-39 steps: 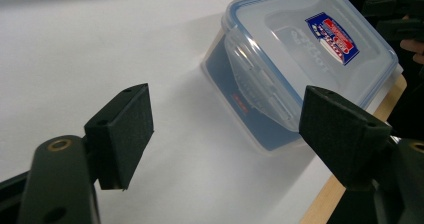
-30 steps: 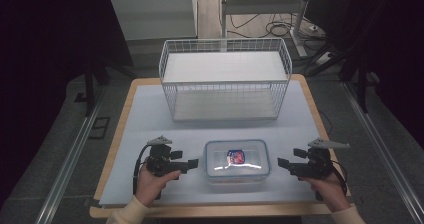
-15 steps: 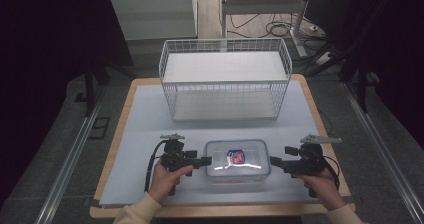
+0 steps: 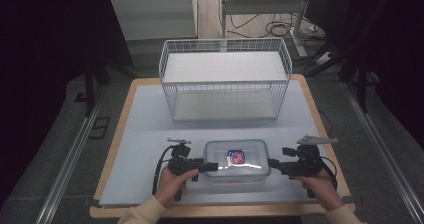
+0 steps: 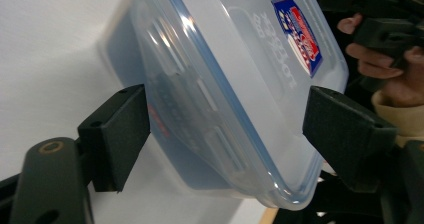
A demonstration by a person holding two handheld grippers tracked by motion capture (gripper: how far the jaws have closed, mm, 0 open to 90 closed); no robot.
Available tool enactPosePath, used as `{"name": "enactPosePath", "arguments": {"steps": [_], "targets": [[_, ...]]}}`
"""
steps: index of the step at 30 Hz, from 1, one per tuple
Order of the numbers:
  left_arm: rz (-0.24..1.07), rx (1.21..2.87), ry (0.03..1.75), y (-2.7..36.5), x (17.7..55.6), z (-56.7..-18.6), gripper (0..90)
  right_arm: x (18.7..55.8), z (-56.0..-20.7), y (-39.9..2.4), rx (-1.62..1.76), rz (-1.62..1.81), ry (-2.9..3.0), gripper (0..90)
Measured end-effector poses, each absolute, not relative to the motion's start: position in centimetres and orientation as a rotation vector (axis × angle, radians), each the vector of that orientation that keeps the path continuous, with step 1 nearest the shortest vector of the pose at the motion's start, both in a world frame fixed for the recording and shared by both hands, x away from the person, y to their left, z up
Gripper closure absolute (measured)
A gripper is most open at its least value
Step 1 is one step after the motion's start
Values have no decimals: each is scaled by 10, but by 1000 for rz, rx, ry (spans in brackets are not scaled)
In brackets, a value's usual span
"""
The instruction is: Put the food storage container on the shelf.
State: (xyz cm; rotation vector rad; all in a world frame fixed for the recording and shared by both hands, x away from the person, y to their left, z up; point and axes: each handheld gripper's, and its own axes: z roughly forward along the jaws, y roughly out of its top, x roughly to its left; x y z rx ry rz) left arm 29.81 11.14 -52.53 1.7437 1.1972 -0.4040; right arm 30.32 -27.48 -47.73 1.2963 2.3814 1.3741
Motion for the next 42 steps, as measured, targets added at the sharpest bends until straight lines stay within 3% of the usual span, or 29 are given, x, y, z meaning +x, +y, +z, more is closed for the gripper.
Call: {"name": "enactPosePath", "arguments": {"steps": [6,22,42], "targets": [[-386,1725,1202,114,298,-524,262,304,-479,-272,1298,1382,2400,142],[-386,1721,1207,114,297,-524,272,325,-490,-254,1455,1353,2550,165],[-340,1729,1188,114,291,-522,288,331,-496,-259,1618,1494,2594,350]]}}
